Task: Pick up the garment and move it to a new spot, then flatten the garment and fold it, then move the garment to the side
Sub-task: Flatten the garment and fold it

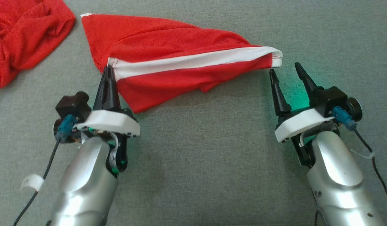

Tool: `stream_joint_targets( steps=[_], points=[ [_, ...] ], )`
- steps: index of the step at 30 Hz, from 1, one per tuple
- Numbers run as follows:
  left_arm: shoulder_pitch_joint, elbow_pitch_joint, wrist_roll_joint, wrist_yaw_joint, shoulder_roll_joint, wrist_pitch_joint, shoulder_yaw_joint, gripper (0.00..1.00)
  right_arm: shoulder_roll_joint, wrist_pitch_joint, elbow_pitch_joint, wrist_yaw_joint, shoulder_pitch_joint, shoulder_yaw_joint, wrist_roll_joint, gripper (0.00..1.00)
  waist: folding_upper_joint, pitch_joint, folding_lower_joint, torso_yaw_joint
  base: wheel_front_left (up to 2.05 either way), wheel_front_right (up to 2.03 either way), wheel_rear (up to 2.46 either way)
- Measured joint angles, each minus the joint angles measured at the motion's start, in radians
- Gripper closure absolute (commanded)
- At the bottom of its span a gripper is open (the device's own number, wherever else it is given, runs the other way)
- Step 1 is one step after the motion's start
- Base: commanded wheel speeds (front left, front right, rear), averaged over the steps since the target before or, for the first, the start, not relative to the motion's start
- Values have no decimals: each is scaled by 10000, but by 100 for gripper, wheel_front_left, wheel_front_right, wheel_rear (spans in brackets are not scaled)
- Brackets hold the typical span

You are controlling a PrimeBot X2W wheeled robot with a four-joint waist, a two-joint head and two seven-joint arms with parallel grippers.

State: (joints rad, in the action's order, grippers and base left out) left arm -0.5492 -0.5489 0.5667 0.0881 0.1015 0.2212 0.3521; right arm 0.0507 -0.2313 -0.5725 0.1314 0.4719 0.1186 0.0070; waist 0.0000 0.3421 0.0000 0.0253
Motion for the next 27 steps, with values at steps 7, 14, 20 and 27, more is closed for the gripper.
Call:
stream_joint_targets(
  steps=[7, 14, 20, 27],
  points=[
    [453, 380, 52, 113, 138, -61, 2, 100, 17, -186, 894, 0, -18, 265, 13, 0, 0, -37, 0, -26, 0, 0, 0],
    [453, 642, 75, 176, 155, -176, 19, 100, 29, -194, 543, 0, 222, 665, -374, 18, 0, 1, 0, -5, 0, 0, 0],
    [453, 709, 75, 186, 165, -190, 54, 100, 40, -194, -238, 0, 774, 681, -631, 17, 0, 88, 0, 70, 0, 0, 0],
    [453, 744, 144, 261, 174, -190, 71, 100, 54, -194, -709, 0, 1298, 483, -940, 9, 0, 163, 0, 95, 0, 0, 0]
  ],
)
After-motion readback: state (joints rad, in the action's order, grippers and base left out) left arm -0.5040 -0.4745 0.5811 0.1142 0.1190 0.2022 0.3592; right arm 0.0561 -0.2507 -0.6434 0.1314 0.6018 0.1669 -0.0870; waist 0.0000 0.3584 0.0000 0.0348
